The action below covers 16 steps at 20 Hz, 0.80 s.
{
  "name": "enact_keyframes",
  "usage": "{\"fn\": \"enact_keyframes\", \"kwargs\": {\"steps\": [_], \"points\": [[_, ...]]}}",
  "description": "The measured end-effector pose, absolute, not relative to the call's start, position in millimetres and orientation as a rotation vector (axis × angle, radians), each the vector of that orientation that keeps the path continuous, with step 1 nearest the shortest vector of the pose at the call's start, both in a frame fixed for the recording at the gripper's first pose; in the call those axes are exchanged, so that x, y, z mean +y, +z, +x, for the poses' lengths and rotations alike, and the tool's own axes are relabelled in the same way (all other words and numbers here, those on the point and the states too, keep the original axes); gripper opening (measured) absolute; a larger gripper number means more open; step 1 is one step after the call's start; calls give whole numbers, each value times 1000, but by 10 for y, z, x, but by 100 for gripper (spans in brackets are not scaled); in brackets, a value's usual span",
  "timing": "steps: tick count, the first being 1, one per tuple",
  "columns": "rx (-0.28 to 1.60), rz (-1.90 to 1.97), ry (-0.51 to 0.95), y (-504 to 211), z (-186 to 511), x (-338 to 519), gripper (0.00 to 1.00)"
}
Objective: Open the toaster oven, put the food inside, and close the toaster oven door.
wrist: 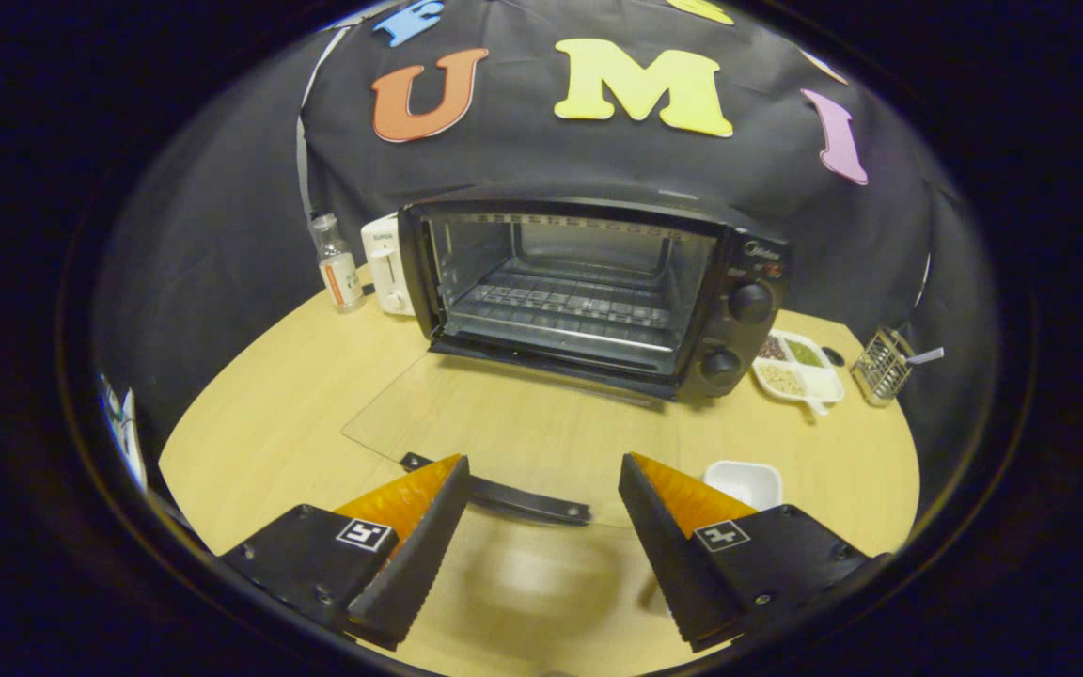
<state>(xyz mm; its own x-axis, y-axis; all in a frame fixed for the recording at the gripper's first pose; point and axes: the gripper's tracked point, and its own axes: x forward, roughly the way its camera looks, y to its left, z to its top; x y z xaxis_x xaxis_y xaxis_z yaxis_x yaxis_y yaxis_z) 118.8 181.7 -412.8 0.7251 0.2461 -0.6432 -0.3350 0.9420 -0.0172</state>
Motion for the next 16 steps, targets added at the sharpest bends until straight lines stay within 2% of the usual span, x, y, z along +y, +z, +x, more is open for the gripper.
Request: {"fn": "enact_keyframes", "kwargs": {"steps": [5,9,13,15,16], "points": [[661,-163,279,-3830,1414,672,100],[767,-60,336,-3993,1288,151,100],[877,105,410,-4232,1080,61,95],[935,201,454,-4341,976,123,88],[969,247,476,-4402,918,153,80]]}}
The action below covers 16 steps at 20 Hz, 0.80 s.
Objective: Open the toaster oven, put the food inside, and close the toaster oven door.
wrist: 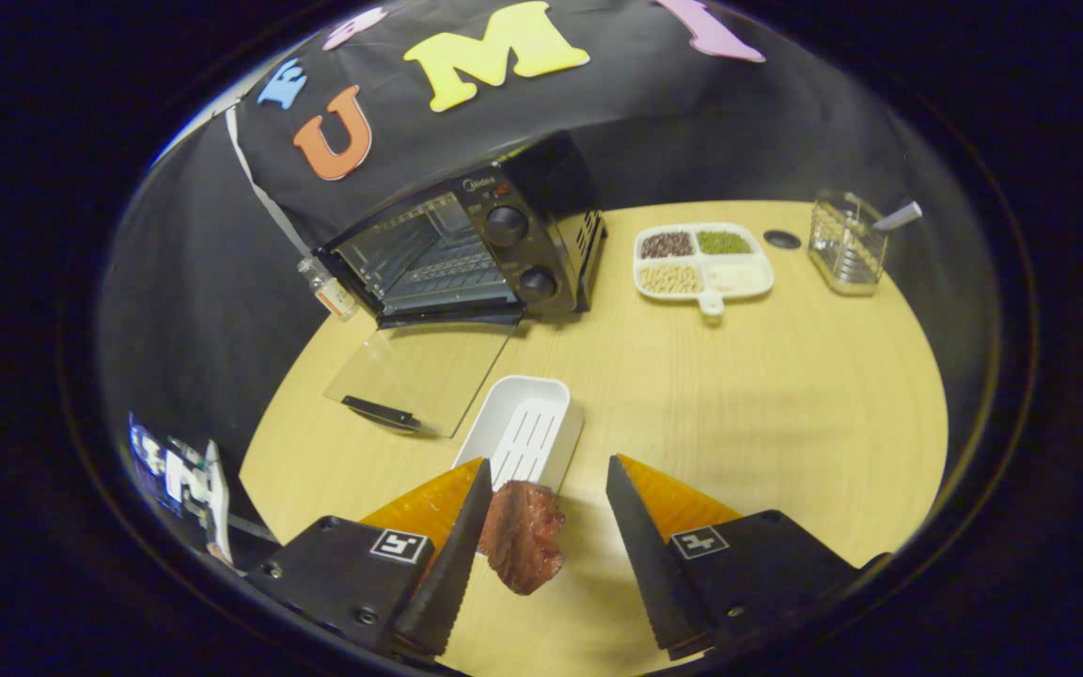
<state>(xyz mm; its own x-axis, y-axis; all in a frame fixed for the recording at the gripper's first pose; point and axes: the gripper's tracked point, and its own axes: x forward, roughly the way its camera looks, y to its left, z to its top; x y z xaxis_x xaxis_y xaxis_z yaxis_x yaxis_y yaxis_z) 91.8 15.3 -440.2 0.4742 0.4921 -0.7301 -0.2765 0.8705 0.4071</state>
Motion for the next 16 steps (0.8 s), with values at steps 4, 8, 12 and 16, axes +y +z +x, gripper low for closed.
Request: {"fn": "enact_keyframes", "kwargs": {"steps": [4,8,12,16], "points": [[1064,423,532,-4510,759,274,62],[1098,518,511,-4544,745,260,35],[1105,556,489,-4491,712,279,20],[1050,570,458,-4136,743,365,17]]}}
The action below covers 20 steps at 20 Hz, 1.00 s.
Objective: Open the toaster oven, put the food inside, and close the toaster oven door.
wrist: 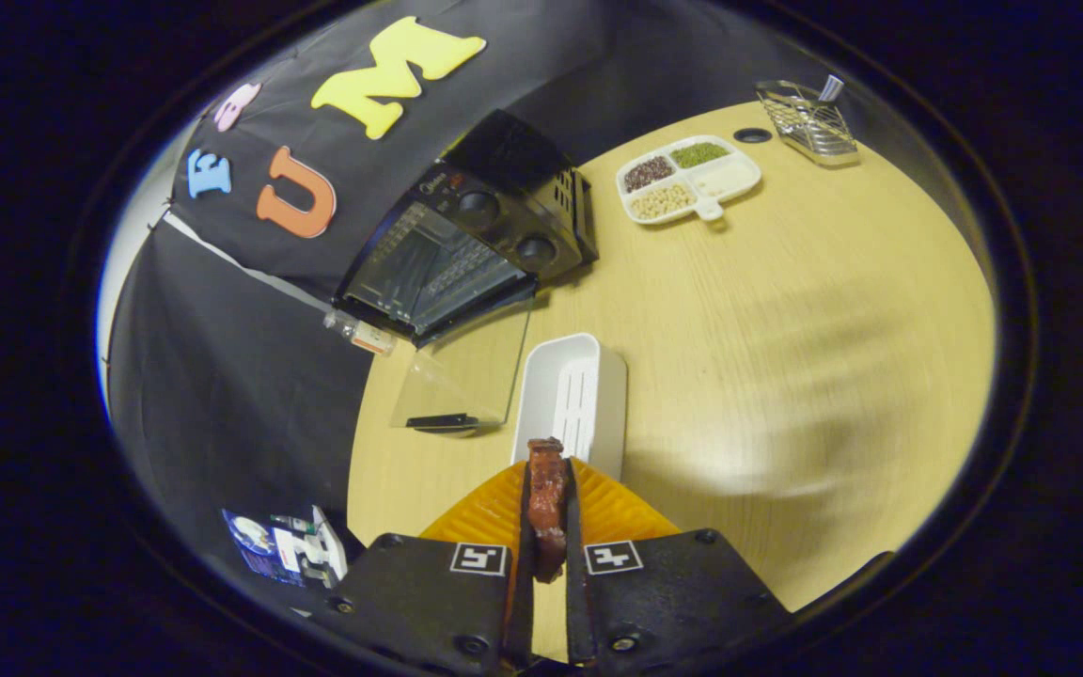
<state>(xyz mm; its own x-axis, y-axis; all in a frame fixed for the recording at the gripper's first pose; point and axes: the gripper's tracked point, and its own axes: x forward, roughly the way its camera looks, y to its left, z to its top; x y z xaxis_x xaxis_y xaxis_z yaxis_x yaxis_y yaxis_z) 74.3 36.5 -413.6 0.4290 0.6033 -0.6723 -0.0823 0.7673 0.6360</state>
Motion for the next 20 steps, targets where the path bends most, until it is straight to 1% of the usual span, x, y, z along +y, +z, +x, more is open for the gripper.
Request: {"fn": "enact_keyframes", "kwargs": {"steps": [3,7,11,14,20], "points": [[993,581,443,-3889,805,555,17],[911,681,440,-3648,908,1031,17],[864,825,380,-3677,1099,1454,17],[780,982,396,-3591,1276,1814,17],[634,1204,286,-3658,1714,2242,17]]}}
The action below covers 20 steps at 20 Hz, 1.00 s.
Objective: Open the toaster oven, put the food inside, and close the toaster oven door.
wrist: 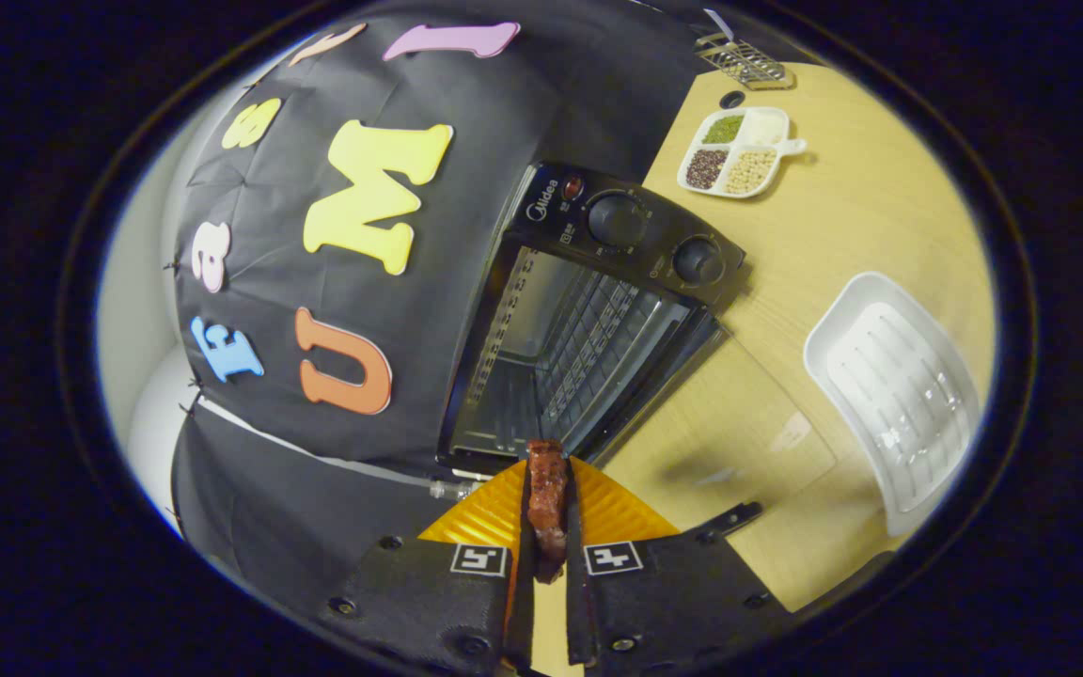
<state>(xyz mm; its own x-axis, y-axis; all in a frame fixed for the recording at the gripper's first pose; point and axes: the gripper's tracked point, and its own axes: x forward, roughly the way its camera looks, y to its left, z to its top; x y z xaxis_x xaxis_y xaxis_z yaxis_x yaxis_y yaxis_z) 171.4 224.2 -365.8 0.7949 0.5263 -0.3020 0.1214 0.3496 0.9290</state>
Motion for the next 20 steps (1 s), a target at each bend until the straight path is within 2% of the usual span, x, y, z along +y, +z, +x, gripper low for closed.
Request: {"fn": "enact_keyframes", "kwargs": {"steps": [7,20], "points": [[534,1340,93,-3953,2288,2358,17],[428,1181,26,-4088,3236,2544,17]]}}
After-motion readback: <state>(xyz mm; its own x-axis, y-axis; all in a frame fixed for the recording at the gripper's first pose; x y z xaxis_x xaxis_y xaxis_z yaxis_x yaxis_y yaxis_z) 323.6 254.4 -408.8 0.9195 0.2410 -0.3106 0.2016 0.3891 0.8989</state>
